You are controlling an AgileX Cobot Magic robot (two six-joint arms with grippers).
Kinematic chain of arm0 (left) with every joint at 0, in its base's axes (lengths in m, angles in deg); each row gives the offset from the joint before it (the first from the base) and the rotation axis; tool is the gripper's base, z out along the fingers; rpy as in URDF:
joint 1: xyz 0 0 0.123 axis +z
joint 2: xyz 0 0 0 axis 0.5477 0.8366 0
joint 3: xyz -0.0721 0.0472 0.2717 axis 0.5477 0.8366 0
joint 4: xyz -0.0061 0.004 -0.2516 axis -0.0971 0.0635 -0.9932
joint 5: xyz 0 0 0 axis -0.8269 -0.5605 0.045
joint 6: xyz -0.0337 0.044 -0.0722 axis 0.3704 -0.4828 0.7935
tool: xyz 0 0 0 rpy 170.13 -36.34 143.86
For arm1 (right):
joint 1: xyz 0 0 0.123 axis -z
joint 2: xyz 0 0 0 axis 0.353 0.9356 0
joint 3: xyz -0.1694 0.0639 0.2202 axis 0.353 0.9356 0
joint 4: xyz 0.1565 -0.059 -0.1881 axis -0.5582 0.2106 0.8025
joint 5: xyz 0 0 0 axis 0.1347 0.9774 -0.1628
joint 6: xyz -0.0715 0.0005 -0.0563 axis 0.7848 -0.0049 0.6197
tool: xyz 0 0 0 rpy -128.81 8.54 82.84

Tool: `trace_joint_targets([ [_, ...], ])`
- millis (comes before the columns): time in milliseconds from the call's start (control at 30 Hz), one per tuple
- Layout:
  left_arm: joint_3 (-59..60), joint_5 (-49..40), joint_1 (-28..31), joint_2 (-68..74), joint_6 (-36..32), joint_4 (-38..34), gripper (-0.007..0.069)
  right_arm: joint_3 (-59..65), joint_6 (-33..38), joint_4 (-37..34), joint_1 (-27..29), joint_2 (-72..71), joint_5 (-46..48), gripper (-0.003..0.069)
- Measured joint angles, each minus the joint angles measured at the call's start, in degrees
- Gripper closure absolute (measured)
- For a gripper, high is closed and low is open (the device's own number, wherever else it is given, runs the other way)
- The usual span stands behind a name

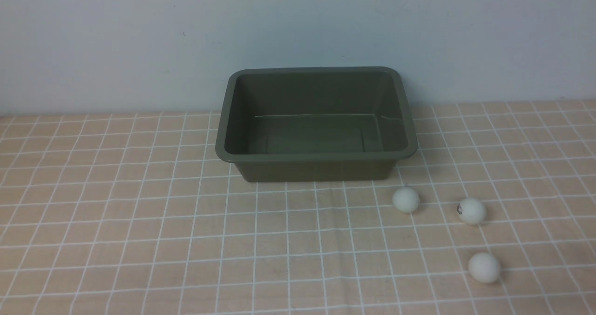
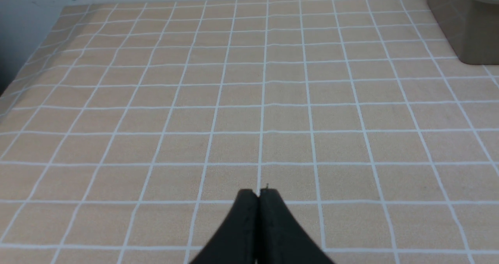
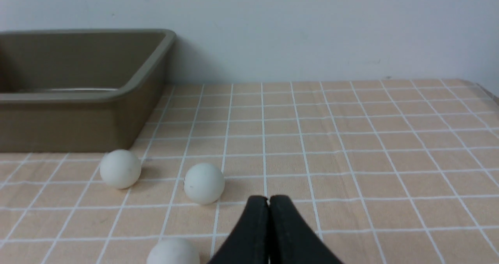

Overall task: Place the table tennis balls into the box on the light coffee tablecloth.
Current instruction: 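Reach for and grasp a ping pong ball on the table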

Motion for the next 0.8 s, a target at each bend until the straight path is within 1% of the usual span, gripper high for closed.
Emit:
trace_joint_targets([
  [167,0.0,0.0,-0.6,0.0,0.0,0.0,0.0693,0.0,-0.4,-1.1,0.0,0.0,-2.5,0.0677],
  [267,0.0,0.0,-0.6,0.0,0.0,0.0,0.0693,0.0,-2.6,-5.1,0.0,0.0,-5.3,0.0677],
  [467,0.0,0.0,-0.6,0.0,0.0,0.0,0.0693,0.0,-4.2,-8.3,0.0,0.0,-15.8,0.0677],
  [800,0.0,0.0,-0.6,0.0,0.0,0.0,0.0693,0.0,-5.9,-9.7,0.0,0.0,-18.5,0.0677],
])
